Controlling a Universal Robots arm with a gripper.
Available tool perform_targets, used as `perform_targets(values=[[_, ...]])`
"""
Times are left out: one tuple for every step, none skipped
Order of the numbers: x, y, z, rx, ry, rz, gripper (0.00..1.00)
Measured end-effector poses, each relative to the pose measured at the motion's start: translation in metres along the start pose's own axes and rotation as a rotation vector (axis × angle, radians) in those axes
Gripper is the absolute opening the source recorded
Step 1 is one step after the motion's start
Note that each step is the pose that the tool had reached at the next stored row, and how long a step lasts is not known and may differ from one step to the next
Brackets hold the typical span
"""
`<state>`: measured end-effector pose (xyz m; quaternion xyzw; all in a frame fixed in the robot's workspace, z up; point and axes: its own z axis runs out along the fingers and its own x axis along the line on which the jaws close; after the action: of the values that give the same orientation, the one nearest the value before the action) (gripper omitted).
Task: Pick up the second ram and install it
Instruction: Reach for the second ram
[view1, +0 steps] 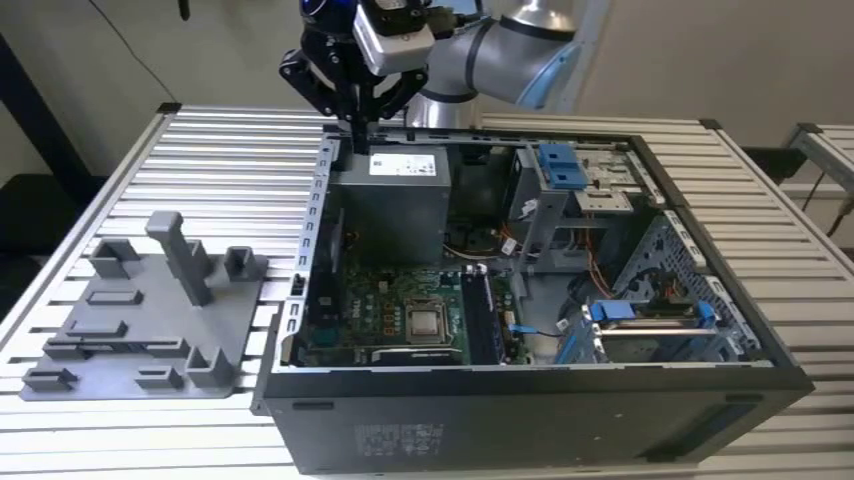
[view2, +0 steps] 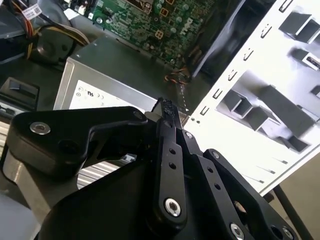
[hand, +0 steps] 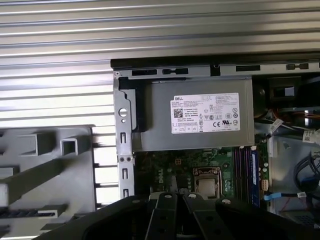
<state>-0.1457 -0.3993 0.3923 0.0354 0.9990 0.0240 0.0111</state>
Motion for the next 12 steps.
perform_targets(values=[[0.0026,-0.0002,-0.0001,-0.0001,-0.0008,0.000,0.11],[0.0058,-0.0004,-0.0001,-0.0002,-0.0020,0.000,0.11],[0.0093,-0.0007,-0.0002,-0.0003,-0.0032,0.000,0.11],[0.0127,-0.0009,-0.0003,-0.0004,-0.0043,0.000,0.11],[0.0157,-0.0011,-0.0004,-0.0003,-0.0051,0.000,0.11],[0.0187,-0.0013,-0.0004,-0.0005,-0.0061,0.000,0.11],[0.0214,-0.0015,-0.0005,-0.0005,-0.0068,0.000,0.11],[0.0243,-0.0017,-0.0006,-0.0006,-0.0077,0.000,0.11],[0.0272,-0.0020,-0.0006,-0.0006,-0.0084,0.000,0.11],[0.0303,-0.0022,-0.0007,-0.0007,-0.0091,-0.001,0.11],[0.0331,-0.0025,-0.0008,-0.0008,-0.0099,0.000,0.11],[0.0356,-0.0026,-0.0009,-0.0008,-0.0105,0.000,0.11]])
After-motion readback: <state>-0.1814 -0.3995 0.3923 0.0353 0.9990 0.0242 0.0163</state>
